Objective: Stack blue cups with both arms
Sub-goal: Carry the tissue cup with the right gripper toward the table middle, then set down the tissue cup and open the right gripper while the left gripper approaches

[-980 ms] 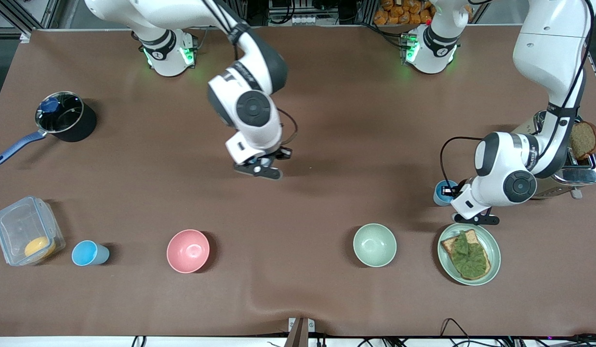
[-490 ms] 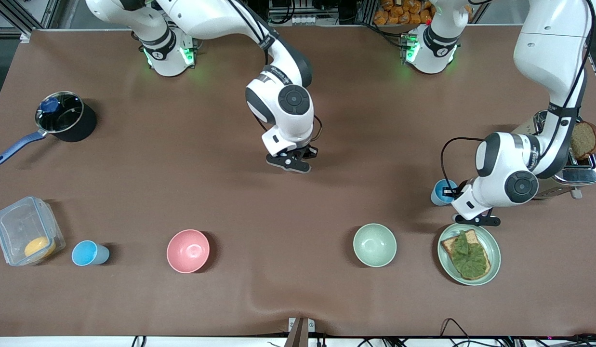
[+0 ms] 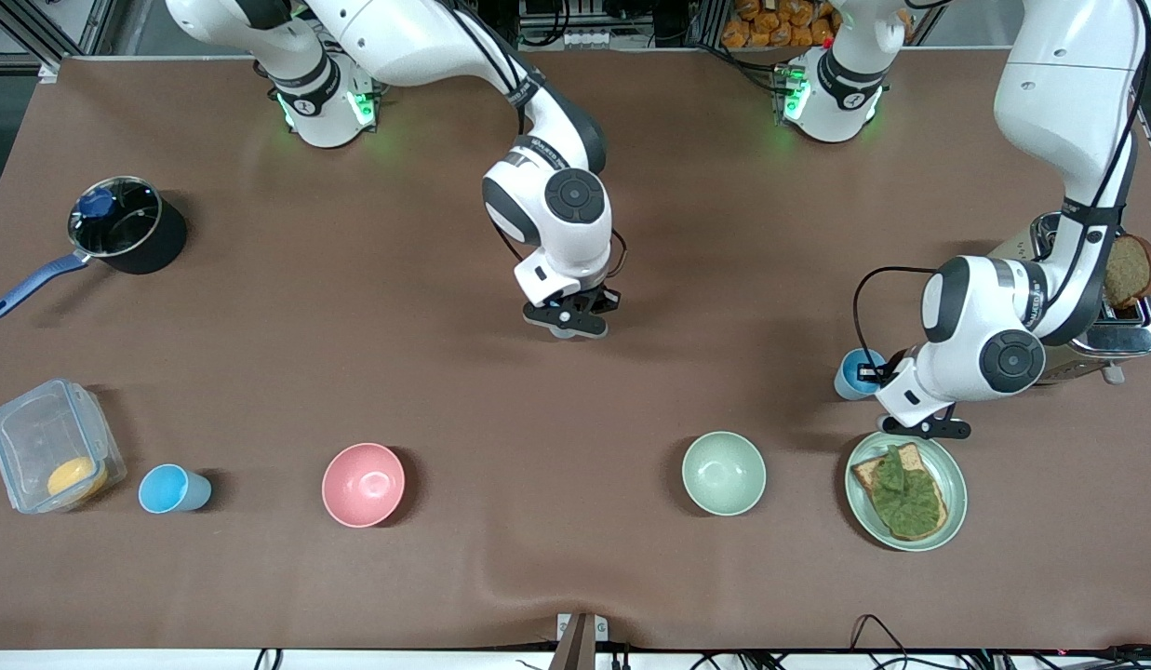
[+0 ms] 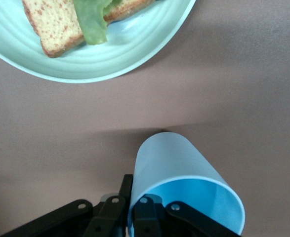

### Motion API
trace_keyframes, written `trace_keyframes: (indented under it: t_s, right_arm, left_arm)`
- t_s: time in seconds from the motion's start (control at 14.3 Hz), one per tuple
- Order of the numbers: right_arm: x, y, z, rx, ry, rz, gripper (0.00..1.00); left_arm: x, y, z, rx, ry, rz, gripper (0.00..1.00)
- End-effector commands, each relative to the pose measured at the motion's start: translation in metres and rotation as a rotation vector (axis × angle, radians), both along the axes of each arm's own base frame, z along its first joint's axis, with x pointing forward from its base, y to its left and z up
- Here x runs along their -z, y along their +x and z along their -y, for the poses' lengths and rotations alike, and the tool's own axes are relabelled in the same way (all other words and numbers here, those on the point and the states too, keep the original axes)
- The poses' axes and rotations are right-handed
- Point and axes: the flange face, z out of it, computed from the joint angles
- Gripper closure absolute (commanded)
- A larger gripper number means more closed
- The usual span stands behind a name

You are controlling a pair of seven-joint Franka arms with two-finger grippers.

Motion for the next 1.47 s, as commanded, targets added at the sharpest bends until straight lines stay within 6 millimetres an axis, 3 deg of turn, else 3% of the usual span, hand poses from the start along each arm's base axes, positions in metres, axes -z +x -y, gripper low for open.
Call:
trace_keyframes:
  t_s: [0.0, 0.07, 0.14, 0.21, 0.28, 0.42, 0.49, 0.7, 0.84, 1.05, 1.19, 1.33, 1.4]
  right_arm:
    - [0.002, 0.002, -0.005, 0.003, -0.015, 0.025, 1.00]
    - [0.003, 0.001, -0.006, -0.002, -0.018, 0.026, 1.00]
    - [0.008, 0.001, -0.005, -0.002, -0.023, 0.021, 0.92]
    - [0.009, 0.002, -0.005, 0.005, -0.024, 0.019, 0.56]
    - [0.011, 0.001, -0.005, 0.003, -0.026, 0.020, 0.01]
    - [0.005, 0.003, -0.005, -0.006, -0.023, 0.028, 0.00]
    - [0.000, 0.007, -0.002, -0.003, -0.021, 0.030, 0.00]
    - [-0.024, 0.025, 0.012, 0.026, -0.005, 0.043, 0.00]
    - [-0.053, 0.041, 0.032, 0.041, -0.009, 0.034, 0.00]
    - [-0.100, 0.072, 0.087, -0.040, -0.029, 0.001, 0.00]
    - [-0.128, 0.091, 0.127, -0.101, -0.039, -0.010, 0.00]
    - [-0.151, 0.118, 0.182, -0.157, -0.031, -0.016, 0.00]
    - [-0.160, 0.128, 0.208, -0.203, -0.015, -0.026, 0.00]
  left_arm:
    - [-0.003, 0.002, -0.002, 0.017, -0.009, 0.007, 1.00]
    - [-0.003, 0.002, -0.001, 0.019, -0.009, 0.007, 1.00]
    - [-0.003, 0.002, -0.001, 0.019, -0.009, 0.007, 1.00]
    - [-0.003, 0.002, -0.001, 0.019, -0.009, 0.007, 1.00]
    - [-0.003, 0.002, -0.001, 0.019, -0.009, 0.007, 1.00]
    - [-0.011, 0.002, 0.003, 0.021, -0.019, 0.015, 1.00]
    - [-0.025, -0.002, 0.013, 0.023, -0.029, 0.021, 1.00]
    - [-0.060, -0.023, 0.066, 0.025, -0.059, -0.010, 1.00]
    - [-0.088, -0.034, 0.104, 0.002, -0.077, -0.005, 1.00]
    - [-0.124, -0.053, 0.167, -0.055, -0.111, 0.028, 1.00]
    - [-0.136, -0.069, 0.212, -0.078, -0.125, 0.034, 1.00]
    - [-0.147, -0.079, 0.253, -0.086, -0.156, 0.045, 1.00]
    - [-0.142, -0.086, 0.274, -0.074, -0.165, 0.029, 1.00]
